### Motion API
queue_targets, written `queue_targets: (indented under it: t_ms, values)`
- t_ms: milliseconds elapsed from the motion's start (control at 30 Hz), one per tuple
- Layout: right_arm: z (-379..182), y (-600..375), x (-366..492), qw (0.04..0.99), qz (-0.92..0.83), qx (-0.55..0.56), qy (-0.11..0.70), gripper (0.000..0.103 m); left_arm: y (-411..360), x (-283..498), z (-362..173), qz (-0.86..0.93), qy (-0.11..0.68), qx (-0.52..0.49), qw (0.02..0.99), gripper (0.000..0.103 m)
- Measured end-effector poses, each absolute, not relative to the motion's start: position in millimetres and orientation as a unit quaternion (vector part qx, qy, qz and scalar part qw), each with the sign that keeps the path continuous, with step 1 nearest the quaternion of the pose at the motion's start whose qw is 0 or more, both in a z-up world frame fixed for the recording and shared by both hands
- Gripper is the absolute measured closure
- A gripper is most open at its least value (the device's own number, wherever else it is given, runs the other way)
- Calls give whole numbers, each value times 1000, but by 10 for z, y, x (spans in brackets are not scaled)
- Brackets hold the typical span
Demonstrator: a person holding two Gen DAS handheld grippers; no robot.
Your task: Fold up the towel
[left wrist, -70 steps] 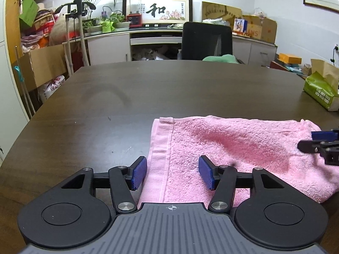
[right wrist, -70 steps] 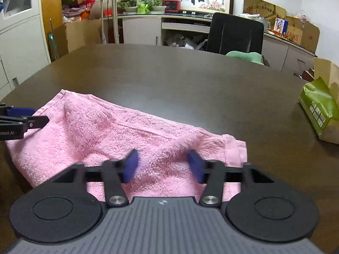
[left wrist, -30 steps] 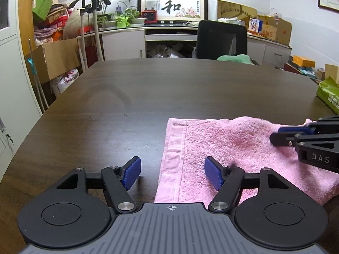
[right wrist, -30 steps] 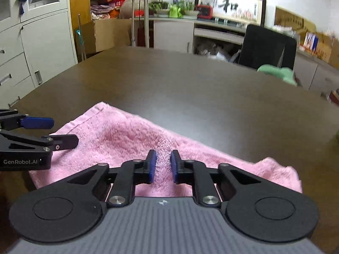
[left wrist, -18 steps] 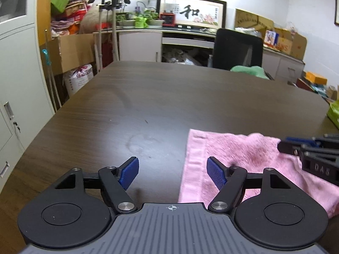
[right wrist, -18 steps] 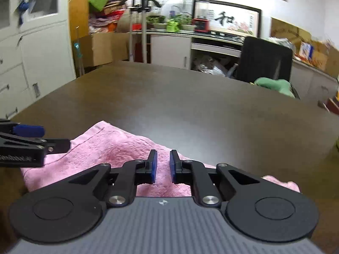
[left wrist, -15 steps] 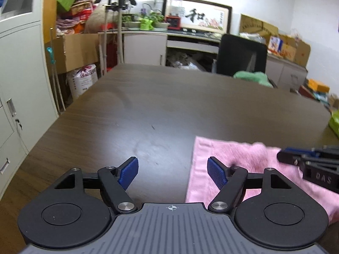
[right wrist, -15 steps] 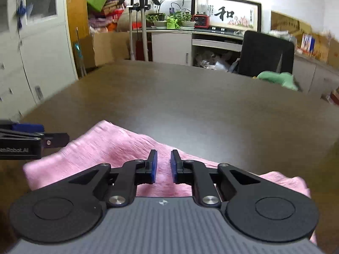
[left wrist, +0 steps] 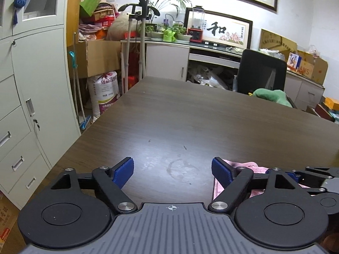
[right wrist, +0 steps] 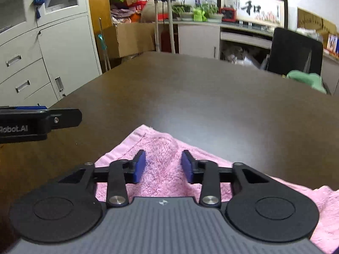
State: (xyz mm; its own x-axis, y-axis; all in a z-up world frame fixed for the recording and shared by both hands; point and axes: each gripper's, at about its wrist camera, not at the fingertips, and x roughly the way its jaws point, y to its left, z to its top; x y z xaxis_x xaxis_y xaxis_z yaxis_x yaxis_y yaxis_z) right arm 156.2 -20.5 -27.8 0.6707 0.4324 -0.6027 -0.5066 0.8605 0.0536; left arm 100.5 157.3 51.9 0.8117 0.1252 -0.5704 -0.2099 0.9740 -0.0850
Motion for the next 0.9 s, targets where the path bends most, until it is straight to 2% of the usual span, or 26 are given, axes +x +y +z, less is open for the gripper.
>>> queue_targets:
  t_ms: [267,400,567,833,900]
  values:
    - [-269,-261,1485,902,266,-61,334,78,1544,1019,491,92,297,-62,949,18]
    - [-330,-143,1504,893,260,-79,359,73,1551,1007,502,93,294,-65,949,17]
    - [-384,-258,1578,902,259,-39,343,60,1486,1016,462,81,298,-51,950,16]
    - [-129,-958,1282,921,217,11,324,53,1263,964,382,10,309,-8,951,16]
    - [-115,-1191,1126,920,216,26,327,41,1242,935,388,-28,315,-11,949,16]
